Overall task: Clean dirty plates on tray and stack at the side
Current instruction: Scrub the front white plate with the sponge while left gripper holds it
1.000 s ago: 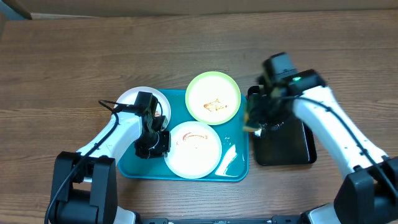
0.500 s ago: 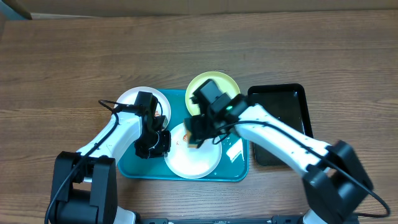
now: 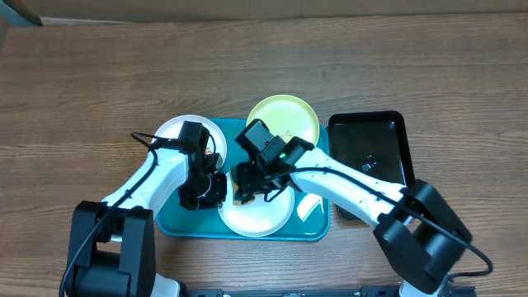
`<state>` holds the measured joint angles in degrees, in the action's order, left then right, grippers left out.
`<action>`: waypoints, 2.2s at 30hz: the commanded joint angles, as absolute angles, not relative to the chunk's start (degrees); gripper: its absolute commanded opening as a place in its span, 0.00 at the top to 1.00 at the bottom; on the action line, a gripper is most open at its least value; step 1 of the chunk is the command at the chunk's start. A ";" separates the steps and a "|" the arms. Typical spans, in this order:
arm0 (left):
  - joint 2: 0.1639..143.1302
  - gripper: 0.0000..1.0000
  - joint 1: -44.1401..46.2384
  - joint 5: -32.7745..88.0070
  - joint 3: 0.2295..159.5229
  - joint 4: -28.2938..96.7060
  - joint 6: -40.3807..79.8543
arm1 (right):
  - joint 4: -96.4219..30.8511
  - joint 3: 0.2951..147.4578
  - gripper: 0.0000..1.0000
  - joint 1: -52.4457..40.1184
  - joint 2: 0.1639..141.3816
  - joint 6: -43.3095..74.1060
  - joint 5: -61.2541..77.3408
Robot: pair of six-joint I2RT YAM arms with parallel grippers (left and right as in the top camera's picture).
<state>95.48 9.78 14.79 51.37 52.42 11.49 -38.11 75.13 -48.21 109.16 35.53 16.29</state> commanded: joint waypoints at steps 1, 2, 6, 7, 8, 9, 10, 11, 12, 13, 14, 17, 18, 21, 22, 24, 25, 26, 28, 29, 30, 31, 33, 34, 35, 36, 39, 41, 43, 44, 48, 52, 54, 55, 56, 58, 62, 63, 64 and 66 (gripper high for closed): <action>96.01 0.96 10.15 14.68 51.16 52.62 10.74 | -37.50 76.47 0.96 -49.50 111.50 38.22 16.67; 96.01 0.96 10.15 14.66 51.16 52.62 10.74 | -37.21 76.47 0.96 -49.63 112.20 38.22 16.69; 96.01 0.96 10.15 14.66 51.16 52.60 10.76 | -35.62 76.47 0.96 -49.82 115.02 38.19 17.10; 96.01 0.96 10.15 14.66 51.16 52.62 10.76 | -35.51 76.47 0.96 -49.82 115.35 38.19 17.30; 96.01 0.96 10.15 14.66 51.16 52.60 10.74 | -35.35 76.47 0.96 -49.82 115.81 38.17 17.26; 96.01 0.96 10.15 14.66 51.16 52.60 10.76 | -35.35 76.47 0.96 -49.80 115.92 37.98 17.04; 96.01 0.96 10.15 14.68 51.16 52.62 10.76 | -35.62 76.47 0.96 -49.76 116.03 37.98 16.27; 96.01 0.96 10.15 14.68 51.16 52.73 10.76 | -36.34 76.47 0.96 -49.19 116.01 38.02 13.98; 96.01 0.96 10.15 14.68 51.16 52.90 10.74 | -37.01 76.49 0.96 -48.64 116.01 38.24 12.40; 96.01 0.96 10.15 14.66 51.16 53.17 10.74 | -38.22 76.49 0.96 -47.83 116.01 38.70 10.90; 96.01 0.96 10.15 14.63 51.16 53.43 10.72 | -39.55 76.51 0.96 -47.03 116.01 39.55 9.74; 96.01 0.96 10.15 14.41 51.16 54.17 10.72 | -43.31 76.53 0.96 -44.12 116.01 39.68 8.71; 96.01 0.96 10.15 14.41 51.13 54.22 10.72 | -44.47 76.53 0.96 -43.33 116.01 39.64 8.47; 96.01 0.96 10.15 14.39 51.13 54.11 10.72 | -48.42 76.53 0.96 -41.39 116.01 39.64 6.61; 96.01 0.96 10.15 14.39 51.13 54.08 10.74 | -49.71 76.53 0.96 -40.95 116.01 39.59 5.87; 96.01 0.96 10.15 14.39 51.13 54.13 10.74 | -51.88 76.53 0.96 -40.38 116.01 39.20 4.43; 96.01 0.96 10.15 14.39 51.13 54.15 10.72 | -52.97 76.53 0.96 -40.21 116.01 39.16 3.81; 96.01 0.96 10.15 14.39 51.13 54.15 10.74 | -54.02 76.53 0.96 -40.12 116.01 38.94 3.68; 96.01 0.96 10.15 14.41 51.13 54.19 10.74 | -56.49 76.53 0.96 -40.10 116.01 37.17 4.58; 96.01 0.96 10.15 14.41 51.13 54.19 10.74 | -58.11 76.53 0.96 -40.25 116.01 35.46 5.50; 96.01 0.96 10.15 14.41 51.13 54.17 10.74 | -59.61 76.53 0.96 -40.58 116.01 33.65 6.31; 96.01 0.96 10.15 14.41 51.13 54.13 10.74 | -60.53 76.53 0.96 -40.80 116.01 32.53 6.63; 96.01 0.96 10.15 14.46 51.13 53.95 10.74 | -62.65 76.53 0.96 -40.91 116.01 31.46 5.98; 96.01 0.96 10.15 14.46 51.13 53.91 10.74 | -62.19 76.53 0.96 -40.91 116.01 31.48 5.50; 96.01 0.96 10.15 14.46 51.13 53.89 10.74 | -60.77 76.53 0.96 -40.84 116.01 31.42 5.37; 96.01 0.96 10.15 14.50 51.13 53.89 10.76 | -56.36 76.53 0.96 -40.86 116.01 30.57 6.11; 96.01 0.96 10.15 14.63 51.13 53.89 10.74 | -48.58 76.53 0.96 -41.23 116.01 25.26 12.73; 96.01 0.96 10.15 14.66 51.13 53.89 10.74 | -44.25 76.53 0.96 -41.80 116.01 24.77 17.91; 96.01 0.96 10.15 14.68 51.13 53.91 10.76 | -40.36 76.53 0.96 -42.63 116.01 24.80 22.37; 96.01 0.96 10.17 14.68 51.13 53.89 10.76 | -38.94 76.53 0.96 -43.13 116.01 24.82 23.68; 96.01 0.96 10.15 14.68 51.13 53.89 10.76 | -35.99 76.53 0.96 -45.65 116.01 25.28 25.15; 96.01 0.96 10.17 14.68 51.13 53.47 10.76 | -34.48 76.53 0.96 -48.45 116.01 27.81 25.15; 96.01 0.96 10.15 14.68 51.13 53.49 10.76 | -34.65 76.51 0.96 -49.50 116.01 29.28 24.93; 96.01 0.96 10.15 14.68 51.13 53.49 10.76 | -34.81 76.51 0.96 -49.84 116.01 29.71 24.86; 96.01 0.96 10.15 14.68 51.13 53.52 10.76 | -35.31 76.51 0.96 -50.28 116.01 30.26 24.34; 96.01 0.96 10.15 14.66 51.13 53.54 10.74 | -39.29 76.51 0.96 -50.68 116.01 30.26 19.46; 96.01 0.96 10.15 14.66 51.13 53.56 10.74 | -46.06 76.53 0.96 -48.73 116.01 32.82 6.63; 96.01 0.96 10.15 14.68 51.13 53.58 10.76 | -47.27 76.53 0.96 -47.83 116.01 33.19 4.36; 96.01 0.96 10.15 14.68 51.13 53.65 10.76 | -48.14 76.53 0.96 -46.76 116.01 33.21 3.01; 96.01 0.96 10.15 14.66 51.13 53.74 10.74 | -49.39 76.58 0.96 -44.07 115.98 32.97 2.15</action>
